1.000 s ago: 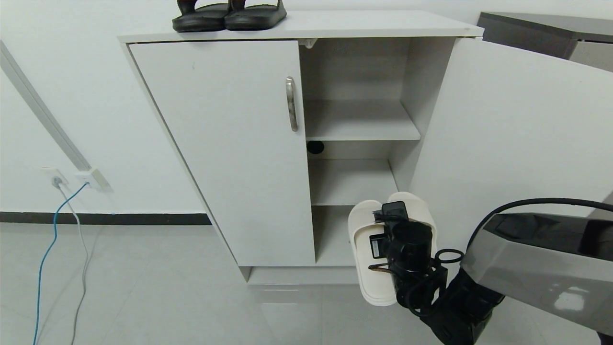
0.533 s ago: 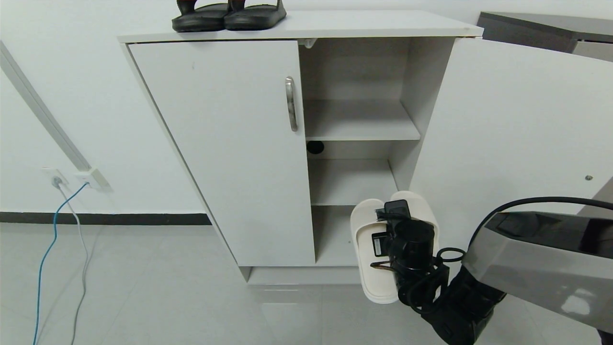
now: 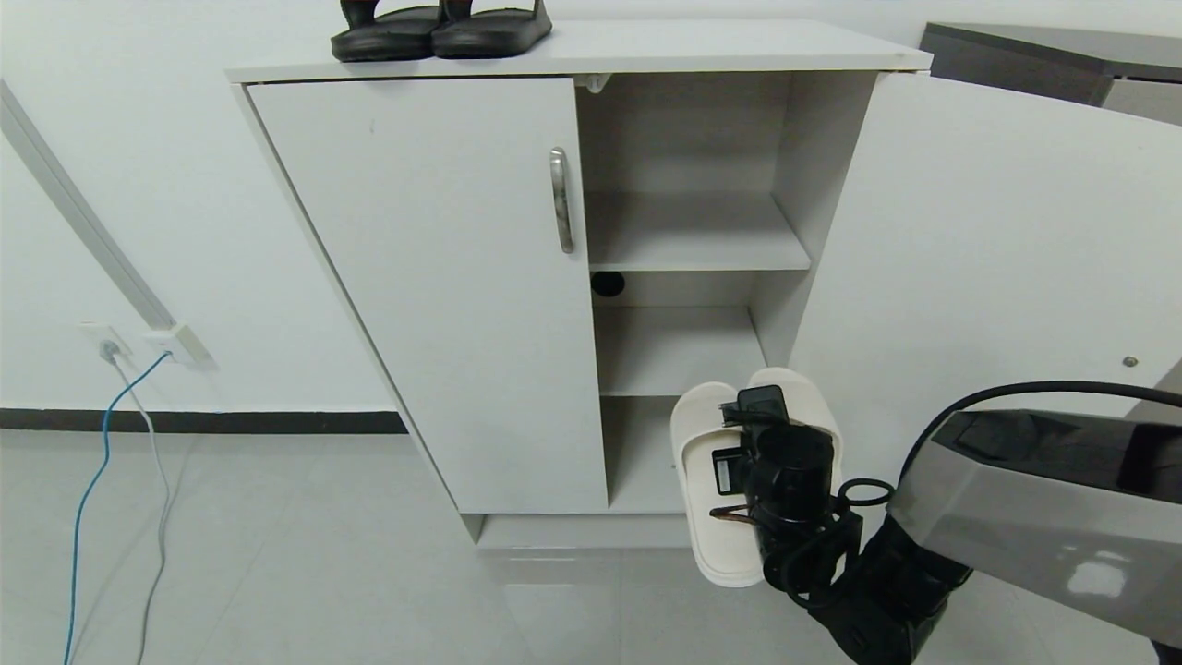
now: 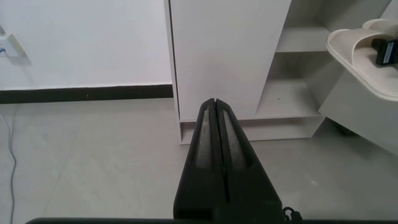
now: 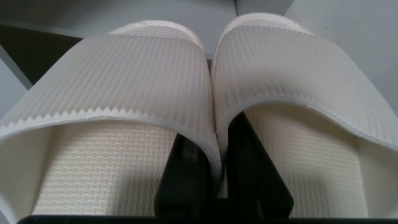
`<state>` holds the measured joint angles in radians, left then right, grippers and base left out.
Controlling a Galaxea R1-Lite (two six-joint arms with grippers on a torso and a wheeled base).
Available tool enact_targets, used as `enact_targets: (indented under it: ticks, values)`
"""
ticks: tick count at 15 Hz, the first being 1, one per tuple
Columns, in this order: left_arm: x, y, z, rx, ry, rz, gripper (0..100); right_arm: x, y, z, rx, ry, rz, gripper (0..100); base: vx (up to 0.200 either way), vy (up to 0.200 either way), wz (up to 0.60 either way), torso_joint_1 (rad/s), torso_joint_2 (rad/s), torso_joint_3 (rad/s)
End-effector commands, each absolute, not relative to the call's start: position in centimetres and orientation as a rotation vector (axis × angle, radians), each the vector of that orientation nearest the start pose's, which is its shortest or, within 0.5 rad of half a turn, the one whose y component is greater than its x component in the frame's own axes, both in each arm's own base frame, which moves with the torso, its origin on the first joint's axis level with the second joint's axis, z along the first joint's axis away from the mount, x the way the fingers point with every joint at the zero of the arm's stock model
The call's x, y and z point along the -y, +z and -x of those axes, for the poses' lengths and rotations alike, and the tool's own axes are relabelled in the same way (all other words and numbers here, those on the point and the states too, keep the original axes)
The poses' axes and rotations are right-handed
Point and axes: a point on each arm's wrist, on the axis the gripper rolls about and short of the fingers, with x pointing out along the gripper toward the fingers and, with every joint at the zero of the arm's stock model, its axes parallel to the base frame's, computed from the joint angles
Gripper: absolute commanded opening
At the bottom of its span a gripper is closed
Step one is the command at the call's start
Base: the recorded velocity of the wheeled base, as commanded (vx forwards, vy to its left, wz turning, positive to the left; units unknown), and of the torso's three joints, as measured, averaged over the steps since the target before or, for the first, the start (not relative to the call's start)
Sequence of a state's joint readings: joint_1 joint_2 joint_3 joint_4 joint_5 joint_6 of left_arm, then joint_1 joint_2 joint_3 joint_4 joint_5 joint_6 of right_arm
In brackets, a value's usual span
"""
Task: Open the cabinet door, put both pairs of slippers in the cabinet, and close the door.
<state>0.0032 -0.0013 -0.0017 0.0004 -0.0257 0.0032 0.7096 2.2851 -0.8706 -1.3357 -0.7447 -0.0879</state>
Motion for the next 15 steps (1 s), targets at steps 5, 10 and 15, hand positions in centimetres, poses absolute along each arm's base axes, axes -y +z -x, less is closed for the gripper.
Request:
enact_targets:
  ticks: [5, 10, 15]
  values:
    - [0.1, 7.6, 2.3, 0.000, -0.021, -0.005, 0, -28.9, 5.9, -31.3, -0.125, 0.029, -0.040, 0, 0.000, 0.000, 0.00, 0.000, 0.00, 0.000]
    - [0.1, 7.6, 2.3, 0.002, -0.025, -0.006, 0, -30.1, 3.4, -32.8, -0.149, 0.049, -0.035, 0, 0.000, 0.000, 0.00, 0.000, 0.00, 0.000]
    - [0.1, 7.6, 2.3, 0.000, -0.023, -0.006, 0, -29.9, 2.9, -33.0, -0.156, 0.039, -0.022, 0, 0.000, 0.000, 0.00, 0.000, 0.00, 0.000]
